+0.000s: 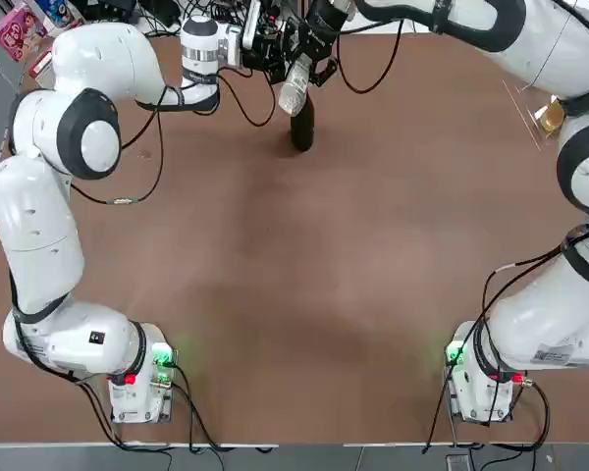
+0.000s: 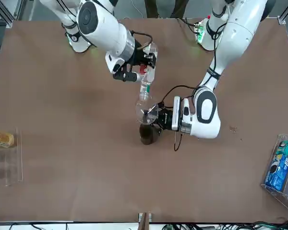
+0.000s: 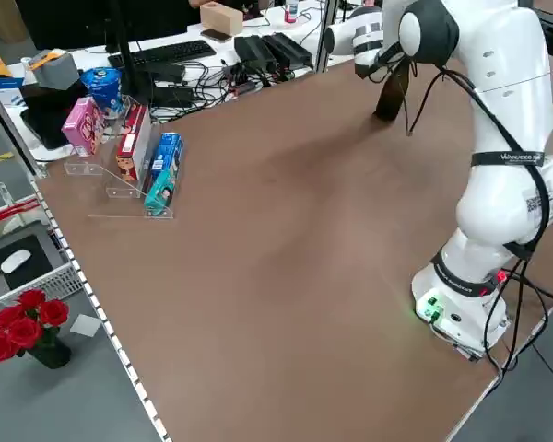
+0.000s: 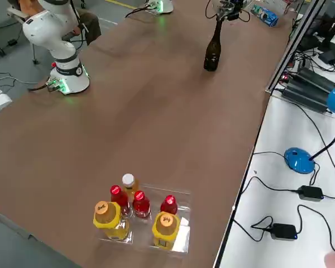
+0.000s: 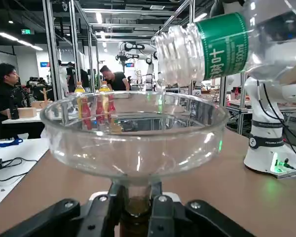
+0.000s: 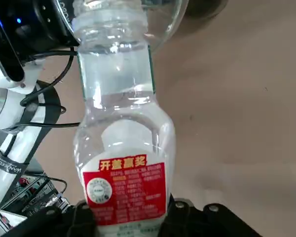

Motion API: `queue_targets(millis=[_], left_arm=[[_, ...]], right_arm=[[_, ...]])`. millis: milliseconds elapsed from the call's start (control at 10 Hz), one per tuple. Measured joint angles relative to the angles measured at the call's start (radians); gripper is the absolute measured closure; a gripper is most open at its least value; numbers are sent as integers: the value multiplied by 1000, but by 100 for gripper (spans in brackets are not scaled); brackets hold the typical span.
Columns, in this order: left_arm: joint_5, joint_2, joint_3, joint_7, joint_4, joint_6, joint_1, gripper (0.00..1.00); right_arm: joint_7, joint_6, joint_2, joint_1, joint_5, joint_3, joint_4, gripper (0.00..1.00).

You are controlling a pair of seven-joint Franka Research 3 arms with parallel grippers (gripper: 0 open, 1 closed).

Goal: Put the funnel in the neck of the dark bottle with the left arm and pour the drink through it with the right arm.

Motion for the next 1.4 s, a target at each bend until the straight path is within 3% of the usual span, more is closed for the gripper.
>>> queue_targets(millis=[800, 1400], left_arm=[[0, 0, 0, 0, 0, 0, 0, 75], [0, 0, 0, 0, 0, 0, 0, 75]], right_arm=[[4, -24, 2, 0, 1, 3, 11, 60], [-63, -58, -1, 0, -206, 33, 27, 60]])
